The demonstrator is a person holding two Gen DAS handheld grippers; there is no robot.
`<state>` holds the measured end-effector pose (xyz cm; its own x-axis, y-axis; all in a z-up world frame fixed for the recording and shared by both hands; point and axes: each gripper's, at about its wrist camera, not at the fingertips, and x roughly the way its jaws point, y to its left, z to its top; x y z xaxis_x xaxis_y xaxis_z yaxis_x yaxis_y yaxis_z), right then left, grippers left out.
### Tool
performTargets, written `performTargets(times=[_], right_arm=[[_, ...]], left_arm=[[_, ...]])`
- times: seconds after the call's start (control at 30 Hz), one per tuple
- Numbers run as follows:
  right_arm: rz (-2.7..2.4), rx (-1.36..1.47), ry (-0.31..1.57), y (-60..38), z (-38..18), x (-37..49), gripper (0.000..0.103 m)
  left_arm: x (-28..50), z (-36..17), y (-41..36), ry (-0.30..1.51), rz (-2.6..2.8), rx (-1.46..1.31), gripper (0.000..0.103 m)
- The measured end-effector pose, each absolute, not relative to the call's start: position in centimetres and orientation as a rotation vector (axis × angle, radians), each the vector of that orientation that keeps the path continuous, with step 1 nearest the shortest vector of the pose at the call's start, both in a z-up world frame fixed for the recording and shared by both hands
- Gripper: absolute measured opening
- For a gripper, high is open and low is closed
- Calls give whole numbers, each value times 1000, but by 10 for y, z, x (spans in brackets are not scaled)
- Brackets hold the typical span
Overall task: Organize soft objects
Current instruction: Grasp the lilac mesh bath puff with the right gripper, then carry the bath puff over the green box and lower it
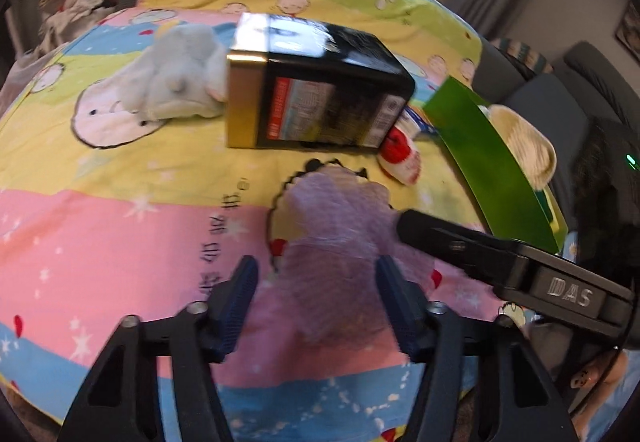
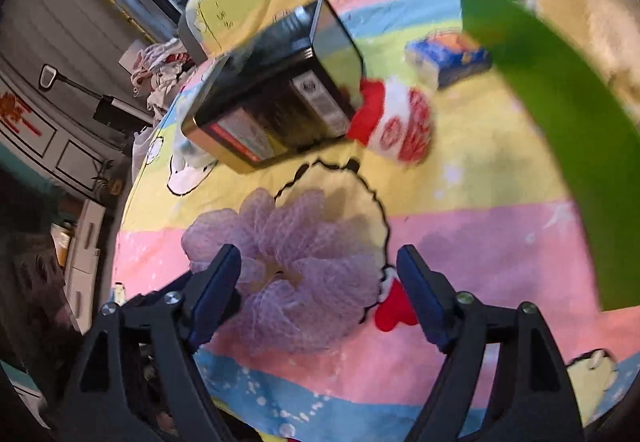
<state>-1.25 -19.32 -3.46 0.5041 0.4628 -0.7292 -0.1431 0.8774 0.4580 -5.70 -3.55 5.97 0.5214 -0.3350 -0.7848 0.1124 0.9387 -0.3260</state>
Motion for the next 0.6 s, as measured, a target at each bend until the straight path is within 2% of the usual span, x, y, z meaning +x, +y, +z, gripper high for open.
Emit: performTargets(times=[0.03, 0.1, 0.2, 0.37, 0.43, 0.6], right_arm=[[389, 379, 1004, -190, -41, -9, 80], [406, 400, 1032, -185, -48, -6, 80], [434, 418, 1049, -176, -54, -4, 81], [460, 391, 1038, -165, -54, -7, 61], [500, 426, 1040, -168, -54, -7, 34], [531, 441, 1020, -169, -49, -10, 32]], left_arm=[[-56, 57, -38, 996, -274, -241, 52], [-54, 51, -42, 1015, -271, -233, 35], [-48, 41, -45, 1038, -274, -240, 29], [-46, 37, -47, 1027, -274, -245, 28], [-47, 39, -51, 1016, -277, -226, 28], [-49, 48, -59, 996, -272, -197, 25]])
